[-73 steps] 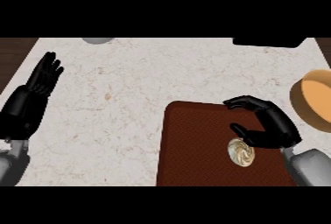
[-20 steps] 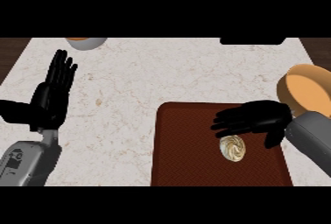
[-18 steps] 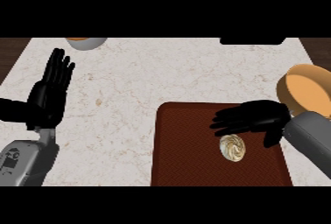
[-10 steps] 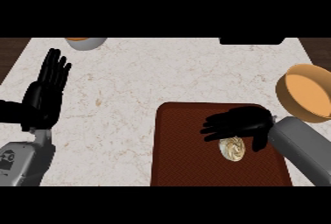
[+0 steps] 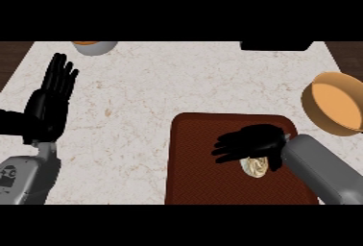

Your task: Pick the cupcake from the tray and place it in the pot

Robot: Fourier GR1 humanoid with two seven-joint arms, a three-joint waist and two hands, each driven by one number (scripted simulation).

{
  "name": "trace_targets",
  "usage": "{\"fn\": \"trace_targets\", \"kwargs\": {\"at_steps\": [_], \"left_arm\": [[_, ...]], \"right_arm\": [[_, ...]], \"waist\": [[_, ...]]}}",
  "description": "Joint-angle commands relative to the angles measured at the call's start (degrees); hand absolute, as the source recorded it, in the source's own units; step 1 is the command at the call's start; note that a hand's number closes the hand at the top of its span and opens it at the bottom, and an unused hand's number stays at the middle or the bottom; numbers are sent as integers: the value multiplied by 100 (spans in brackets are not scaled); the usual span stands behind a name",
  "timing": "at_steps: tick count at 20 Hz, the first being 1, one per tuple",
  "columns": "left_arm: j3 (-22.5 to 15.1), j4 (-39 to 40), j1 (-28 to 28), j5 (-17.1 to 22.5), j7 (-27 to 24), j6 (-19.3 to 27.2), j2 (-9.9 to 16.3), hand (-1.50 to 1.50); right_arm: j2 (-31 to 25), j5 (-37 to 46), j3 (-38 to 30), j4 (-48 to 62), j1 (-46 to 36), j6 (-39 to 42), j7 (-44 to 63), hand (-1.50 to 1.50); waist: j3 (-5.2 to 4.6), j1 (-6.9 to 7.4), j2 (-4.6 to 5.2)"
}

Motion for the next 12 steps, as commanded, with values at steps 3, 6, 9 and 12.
{"fn": "trace_targets", "kwargs": {"at_steps": [3, 6, 9, 12], "left_arm": [[-26, -63, 87, -52, -121, -43, -153, 0], [-90, -166, -32, -136, 203, 142, -190, 0], [66, 276, -43, -207, -262, 20, -174, 0], [14, 162, -335, -237, 129, 155, -219, 0]], "right_arm": [[118, 381, 276, 57, 25, -233, -940, 150], [256, 262, 276, -250, 354, -545, -951, 150], [21, 242, 261, -552, 595, -610, -1065, 150], [54, 327, 223, -631, 622, -677, -993, 150]], "waist": [[55, 13, 51], [59, -2, 43], [53, -85, 51], [55, -85, 47]]}}
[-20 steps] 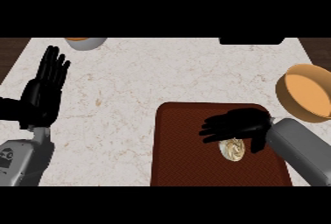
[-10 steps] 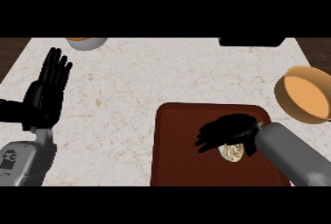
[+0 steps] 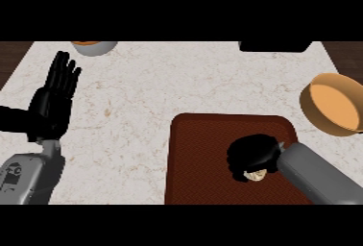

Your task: Pick the cupcake from the tray and place it in the pot

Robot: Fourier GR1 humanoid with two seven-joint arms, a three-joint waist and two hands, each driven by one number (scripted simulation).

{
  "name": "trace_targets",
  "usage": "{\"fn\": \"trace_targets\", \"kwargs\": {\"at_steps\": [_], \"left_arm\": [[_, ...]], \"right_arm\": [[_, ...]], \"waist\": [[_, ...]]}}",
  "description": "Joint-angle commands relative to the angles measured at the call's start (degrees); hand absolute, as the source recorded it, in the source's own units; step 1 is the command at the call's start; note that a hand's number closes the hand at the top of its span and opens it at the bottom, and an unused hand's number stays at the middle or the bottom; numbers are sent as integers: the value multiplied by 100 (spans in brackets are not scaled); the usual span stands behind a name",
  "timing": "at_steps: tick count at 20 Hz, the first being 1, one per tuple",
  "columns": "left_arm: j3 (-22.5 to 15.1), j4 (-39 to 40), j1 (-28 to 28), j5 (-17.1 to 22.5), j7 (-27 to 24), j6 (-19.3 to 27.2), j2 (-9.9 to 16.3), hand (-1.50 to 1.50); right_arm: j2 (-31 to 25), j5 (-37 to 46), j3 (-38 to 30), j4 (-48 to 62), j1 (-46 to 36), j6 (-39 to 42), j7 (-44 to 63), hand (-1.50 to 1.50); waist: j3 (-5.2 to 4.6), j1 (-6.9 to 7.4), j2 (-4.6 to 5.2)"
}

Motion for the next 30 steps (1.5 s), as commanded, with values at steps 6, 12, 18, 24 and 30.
{"fn": "trace_targets", "kwargs": {"at_steps": [6, 12, 18, 24, 30], "left_arm": [[243, 143, 101, 10, -241, -202, 94, 0], [187, 159, 98, -29, -153, -139, 77, 0], [162, 147, 143, -60, -101, -89, 57, 0], [147, 155, 204, -44, -64, -191, 121, 0], [163, 38, 88, -33, 2, -137, 89, 0]], "right_arm": [[-414, -533, -640, -755, 674, -537, -646, 150], [737, -914, -2166, 425, 17, -294, 3520, 150], [1268, -892, -3188, 668, -648, -1110, 6235, 150], [1371, 109, -3609, 676, -1739, -2094, 9011, 150], [1189, 1721, -3553, 701, -2763, -2248, 11577, 150]], "waist": [[98, -111, 67], [63, -191, 48], [46, -155, -74], [37, -83, -116], [64, -124, -68]]}}
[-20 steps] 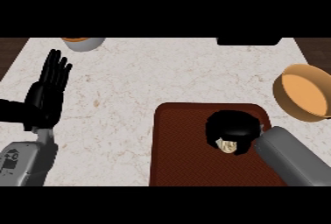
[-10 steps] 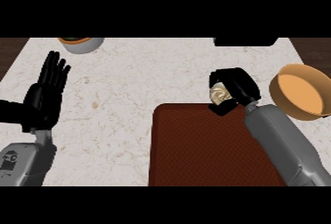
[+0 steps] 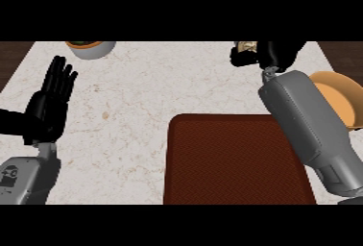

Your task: Pick the cupcake from the tray and place it in the pot

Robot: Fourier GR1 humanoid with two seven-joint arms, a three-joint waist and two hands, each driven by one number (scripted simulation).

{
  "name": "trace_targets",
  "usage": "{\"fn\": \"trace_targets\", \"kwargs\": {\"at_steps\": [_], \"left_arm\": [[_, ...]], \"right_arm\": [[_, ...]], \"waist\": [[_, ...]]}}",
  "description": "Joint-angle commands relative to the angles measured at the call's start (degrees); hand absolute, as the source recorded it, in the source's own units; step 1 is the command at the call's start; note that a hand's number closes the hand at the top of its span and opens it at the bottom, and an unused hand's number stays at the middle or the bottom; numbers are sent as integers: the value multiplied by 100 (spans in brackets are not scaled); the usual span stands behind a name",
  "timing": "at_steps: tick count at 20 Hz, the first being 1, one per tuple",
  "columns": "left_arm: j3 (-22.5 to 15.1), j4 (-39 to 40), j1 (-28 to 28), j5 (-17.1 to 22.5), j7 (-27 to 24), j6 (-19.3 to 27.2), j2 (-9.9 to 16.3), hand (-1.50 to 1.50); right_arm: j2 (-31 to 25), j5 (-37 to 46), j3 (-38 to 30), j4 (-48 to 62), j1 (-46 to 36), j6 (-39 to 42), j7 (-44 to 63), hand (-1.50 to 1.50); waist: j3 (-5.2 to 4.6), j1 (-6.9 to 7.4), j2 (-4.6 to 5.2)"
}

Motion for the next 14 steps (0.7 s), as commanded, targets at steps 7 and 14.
{"fn": "trace_targets", "kwargs": {"at_steps": [7, 14], "left_arm": [[183, -201, 171, 73, 54, -87, 104, 0], [94, -242, 222, -31, 13, -64, -84, 0]], "right_arm": [[-400, 1475, -45, -1351, -169, 1134, 2855, 150], [-1408, 851, -823, -2447, 818, 2007, 2270, 150]], "waist": [[43, -113, 58], [47, -65, 107]]}}
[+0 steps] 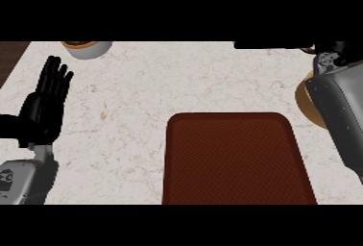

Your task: Pick the cupcake from the tray and place it in the pot

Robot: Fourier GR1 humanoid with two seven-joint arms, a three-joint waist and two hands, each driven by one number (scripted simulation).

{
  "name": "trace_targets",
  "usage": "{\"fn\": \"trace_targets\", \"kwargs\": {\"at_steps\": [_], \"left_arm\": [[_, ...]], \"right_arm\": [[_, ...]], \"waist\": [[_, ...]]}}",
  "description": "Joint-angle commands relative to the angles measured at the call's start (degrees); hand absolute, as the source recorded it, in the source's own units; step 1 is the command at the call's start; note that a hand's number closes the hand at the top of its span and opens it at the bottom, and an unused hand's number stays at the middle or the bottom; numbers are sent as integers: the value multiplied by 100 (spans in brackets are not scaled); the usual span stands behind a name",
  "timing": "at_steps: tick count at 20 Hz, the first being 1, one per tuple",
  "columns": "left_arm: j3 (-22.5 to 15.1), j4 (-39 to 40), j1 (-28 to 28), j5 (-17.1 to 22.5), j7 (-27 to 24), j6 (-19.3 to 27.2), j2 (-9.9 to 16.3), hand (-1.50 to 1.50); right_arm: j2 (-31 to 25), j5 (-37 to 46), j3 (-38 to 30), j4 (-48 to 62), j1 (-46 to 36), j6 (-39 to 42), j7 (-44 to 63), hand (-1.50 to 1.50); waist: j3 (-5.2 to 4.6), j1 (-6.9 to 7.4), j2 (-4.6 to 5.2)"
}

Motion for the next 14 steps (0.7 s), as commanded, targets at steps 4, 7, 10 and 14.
{"fn": "trace_targets", "kwargs": {"at_steps": [4, 7, 10, 14], "left_arm": [[47, -139, -1, -12, 118, -150, 19, 0], [-52, -345, -2, -7, 309, -98, -120, 0], [152, 58, -176, -15, 168, -171, -39, 0], [228, 422, -158, -55, -307, -450, -202, 0]], "right_arm": [[-729, -375, -775, -1100, 1556, -109, -325, 150], [-1267, -950, -1361, -1260, 1714, 176, -894, 150], [-1455, -1445, -1861, -970, 2339, -384, -1759, 150], [-1024, -1021, -1687, -652, 2262, -510, -1747, 150]], "waist": [[6, 75, 45], [6, 83, 42], [8, 82, 64], [3, 145, 71]]}}
